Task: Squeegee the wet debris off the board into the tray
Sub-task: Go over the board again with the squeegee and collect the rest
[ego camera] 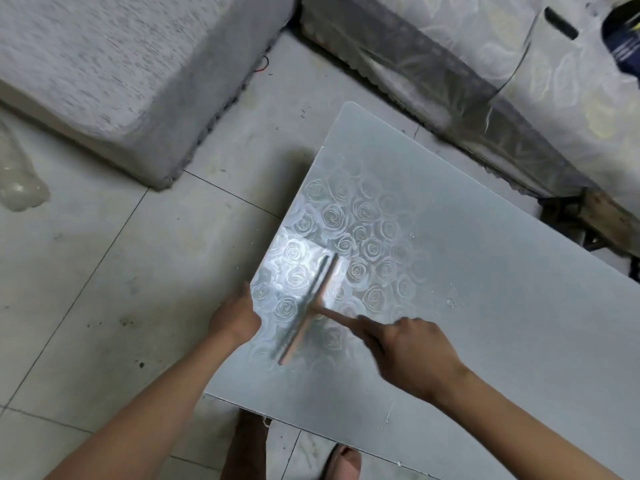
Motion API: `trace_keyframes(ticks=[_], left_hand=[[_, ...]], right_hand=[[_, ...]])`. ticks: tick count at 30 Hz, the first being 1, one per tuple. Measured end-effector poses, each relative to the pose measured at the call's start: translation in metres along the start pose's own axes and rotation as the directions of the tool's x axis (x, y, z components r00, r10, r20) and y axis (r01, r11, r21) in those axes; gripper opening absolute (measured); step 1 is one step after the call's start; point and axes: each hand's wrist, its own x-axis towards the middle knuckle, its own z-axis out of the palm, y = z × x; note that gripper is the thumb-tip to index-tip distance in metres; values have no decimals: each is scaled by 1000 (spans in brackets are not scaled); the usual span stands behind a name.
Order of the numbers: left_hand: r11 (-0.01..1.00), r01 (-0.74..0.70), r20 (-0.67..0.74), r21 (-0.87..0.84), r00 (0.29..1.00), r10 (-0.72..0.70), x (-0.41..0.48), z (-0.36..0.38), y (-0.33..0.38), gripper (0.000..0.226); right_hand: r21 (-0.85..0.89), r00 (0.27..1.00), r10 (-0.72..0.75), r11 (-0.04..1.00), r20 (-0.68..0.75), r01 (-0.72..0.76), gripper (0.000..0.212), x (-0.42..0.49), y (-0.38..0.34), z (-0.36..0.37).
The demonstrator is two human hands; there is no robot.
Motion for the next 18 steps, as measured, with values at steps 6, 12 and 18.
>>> trace_keyframes(ticks=[6,12,18], left_hand=[[863,-147,-87,483,973,215,2,13,7,79],[670,-243,17,702,945,325,5,16,17,69],[550,-244,58,799,941,332,5,17,31,61]], right_hand=[[51,999,29,998,44,-31,33,6,-14,20],[67,948,293,951,124,-302,40,-64,59,42],[18,983,180,983,41,-181,36,-68,31,21]])
